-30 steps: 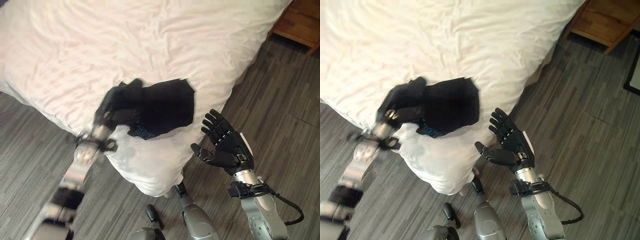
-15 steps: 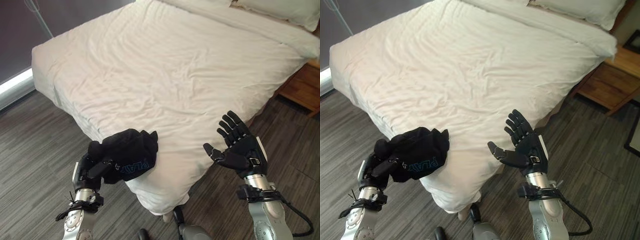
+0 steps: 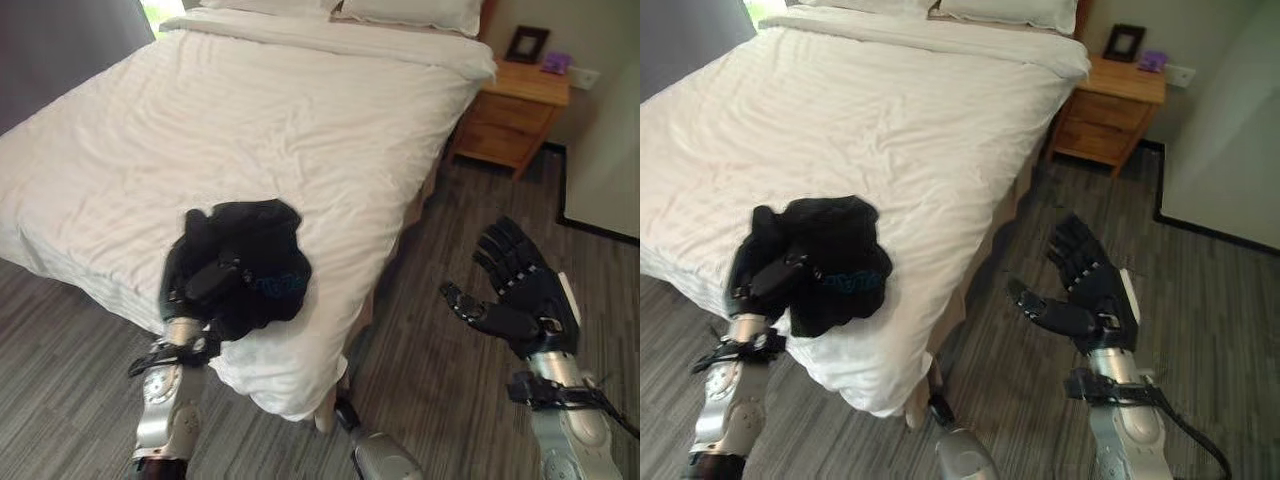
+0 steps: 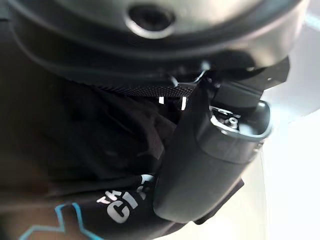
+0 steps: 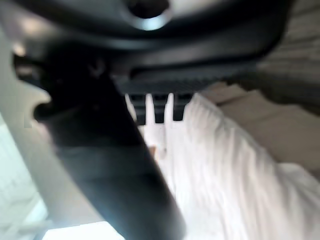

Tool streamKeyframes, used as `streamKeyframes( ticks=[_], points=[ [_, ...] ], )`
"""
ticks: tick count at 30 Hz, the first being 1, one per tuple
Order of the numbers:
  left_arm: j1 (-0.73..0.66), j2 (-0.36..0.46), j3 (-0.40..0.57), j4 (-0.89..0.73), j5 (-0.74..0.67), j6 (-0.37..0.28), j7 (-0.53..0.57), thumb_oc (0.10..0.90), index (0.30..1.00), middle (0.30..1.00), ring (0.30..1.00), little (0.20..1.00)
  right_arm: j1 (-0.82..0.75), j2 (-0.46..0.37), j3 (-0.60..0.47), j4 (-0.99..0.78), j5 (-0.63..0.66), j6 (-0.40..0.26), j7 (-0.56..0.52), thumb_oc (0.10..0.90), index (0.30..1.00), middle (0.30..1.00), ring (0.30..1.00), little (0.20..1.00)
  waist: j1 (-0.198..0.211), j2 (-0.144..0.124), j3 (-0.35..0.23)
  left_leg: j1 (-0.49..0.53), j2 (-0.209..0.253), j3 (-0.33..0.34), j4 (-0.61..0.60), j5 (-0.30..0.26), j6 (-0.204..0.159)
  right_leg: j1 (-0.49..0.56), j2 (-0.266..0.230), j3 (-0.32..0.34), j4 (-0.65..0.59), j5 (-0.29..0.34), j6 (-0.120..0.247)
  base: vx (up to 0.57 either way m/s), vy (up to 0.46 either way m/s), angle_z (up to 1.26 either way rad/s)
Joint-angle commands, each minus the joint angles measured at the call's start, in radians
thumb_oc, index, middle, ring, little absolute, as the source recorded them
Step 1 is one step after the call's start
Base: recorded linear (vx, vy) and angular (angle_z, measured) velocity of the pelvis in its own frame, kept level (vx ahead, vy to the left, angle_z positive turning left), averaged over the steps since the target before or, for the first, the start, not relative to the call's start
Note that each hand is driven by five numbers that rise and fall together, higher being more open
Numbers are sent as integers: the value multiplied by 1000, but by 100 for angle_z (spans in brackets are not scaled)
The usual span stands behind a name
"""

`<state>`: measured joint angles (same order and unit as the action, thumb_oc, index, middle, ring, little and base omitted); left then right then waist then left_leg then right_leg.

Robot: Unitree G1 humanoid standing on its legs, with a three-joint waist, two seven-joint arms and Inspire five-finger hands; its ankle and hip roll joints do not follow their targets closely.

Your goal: Pick up bed clothes into laundry basket.

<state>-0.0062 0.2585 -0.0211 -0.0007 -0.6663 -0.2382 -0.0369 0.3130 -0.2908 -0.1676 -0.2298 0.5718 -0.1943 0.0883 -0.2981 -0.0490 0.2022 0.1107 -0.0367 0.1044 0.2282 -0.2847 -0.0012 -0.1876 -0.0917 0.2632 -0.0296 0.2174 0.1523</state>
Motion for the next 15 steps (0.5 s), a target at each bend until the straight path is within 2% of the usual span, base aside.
streamKeyframes(
  ticks=[1, 2, 3, 4, 5, 6, 7, 8, 9, 10, 11, 12, 13, 14, 15],
  points=[
    [-23, 78, 77, -102, -2, -115, -16, 400, 300, 300, 300, 300, -142, -60, 93, -52, 14, -76, 28, 800, 900, 900, 900, 900, 74, 70, -10, 164, 48, -16, -191, 35, -4, -145, 18, -129, 204, -25, 90, -514, 115, -26],
    [-15, 89, 89, -104, 1, -113, -13, 400, 300, 300, 300, 300, -144, -64, 100, -60, 17, -71, 38, 800, 900, 900, 900, 900, 78, 71, 7, 147, 48, -15, -185, 53, 3, -157, 22, -143, 298, -47, 80, -526, 108, -23],
    [-15, 90, 90, -105, 1, -113, -12, 400, 300, 300, 300, 300, -145, -63, 101, -60, 17, -71, 38, 800, 900, 900, 900, 900, 78, 66, 5, 143, 43, -15, -186, 58, 3, -163, 18, -140, 301, -45, 80, -500, 66, -90],
    [-3, 106, 114, -114, -17, -108, -20, 400, 300, 300, 300, 300, -147, -83, 92, -78, -7, -66, 47, 800, 900, 900, 900, 900, 80, 74, 17, 109, 58, -13, -173, 85, 24, -159, 63, -132, 511, -112, 44, -447, 52, -64],
    [-1, 109, 120, -117, -17, -107, -17, 400, 300, 300, 300, 300, -144, -85, 82, -81, -18, -70, 45, 800, 900, 900, 900, 900, 80, 80, 19, 97, 61, -16, -171, 95, 33, -149, 82, -130, 588, -148, 24, -443, 55, -67],
    [-2, 109, 120, -117, -17, -107, -17, 400, 300, 300, 300, 300, -144, -84, 82, -82, -18, -69, 45, 800, 900, 900, 900, 900, 81, 78, 18, 94, 60, -15, -171, 99, 32, -153, 81, -129, 587, -144, 23, -297, 60, 26],
    [10, 120, 145, -127, 2, -105, 1, 400, 300, 300, 300, 300, -143, -79, 62, -80, -37, -75, 22, 800, 900, 900, 900, 900, 90, 92, 9, 73, 57, -7, -174, 118, 50, -122, 78, -170, 703, -202, -7, -255, 43, 23],
    [14, 124, 159, -142, 9, -104, 6, 400, 300, 300, 300, 300, -146, -72, 59, -75, -39, -75, 11, 800, 900, 900, 900, 900, 101, 95, -6, 56, 52, 4, -180, 131, 50, -90, 55, -184, 679, -210, -19, -239, 50, 25],
    [17, 124, 159, -145, 10, -103, 7, 400, 300, 300, 300, 300, -145, -72, 60, -75, -39, -75, 11, 800, 900, 900, 900, 900, 99, 93, -5, 60, 50, 2, -182, 131, 51, -86, 53, -185, 678, -213, -19, -190, -9, -4],
    [40, 131, 196, -163, 19, -103, 11, 400, 300, 300, 300, 300, -156, -69, 56, -73, -58, -76, -4, 800, 900, 900, 900, 900, 128, 99, -35, 36, 44, 35, -191, 148, 53, 0, -18, -235, 652, -239, -25, -170, -30, -22],
    [47, 132, 211, -156, 20, -106, 14, 400, 300, 300, 300, 300, -167, -73, 54, -75, -62, -78, -8, 800, 900, 900, 900, 900, 142, 96, -43, 30, 38, 59, -192, 148, 52, 41, -61, -274, 622, -255, -21, -185, -32, -40],
    [47, 132, 212, -156, 20, -106, 14, 400, 300, 300, 300, 300, -168, -72, 55, -75, -62, -78, -8, 800, 900, 900, 900, 900, 142, 98, -43, 28, 42, 60, -193, 153, 51, 42, -57, -275, 613, -246, -23, -143, -65, -60],
    [67, 130, 238, -158, 16, -106, 18, 400, 300, 300, 300, 300, -194, -78, 60, -77, -67, -82, -12, 800, 900, 900, 900, 900, 179, 93, -66, 10, 35, 115, -195, 155, 45, 114, -123, -367, 525, -272, -12, -96, -43, -86],
    [68, 130, 239, -159, 16, -106, 18, 400, 300, 300, 300, 300, -194, -78, 62, -77, -67, -82, -12, 800, 900, 900, 900, 900, 178, 96, -66, 9, 39, 116, -195, 159, 45, 120, -118, -370, 510, -261, -13, -148, -78, -86],
    [83, 130, 246, -171, 13, -101, 20, 400, 300, 300, 300, 300, -208, -81, 66, -77, -74, -82, -19, 800, 900, 900, 900, 900, 200, 97, -67, 5, 43, 154, -197, 161, 43, 125, -151, -447, 494, -272, -15, -159, -180, -153]
  ],
)
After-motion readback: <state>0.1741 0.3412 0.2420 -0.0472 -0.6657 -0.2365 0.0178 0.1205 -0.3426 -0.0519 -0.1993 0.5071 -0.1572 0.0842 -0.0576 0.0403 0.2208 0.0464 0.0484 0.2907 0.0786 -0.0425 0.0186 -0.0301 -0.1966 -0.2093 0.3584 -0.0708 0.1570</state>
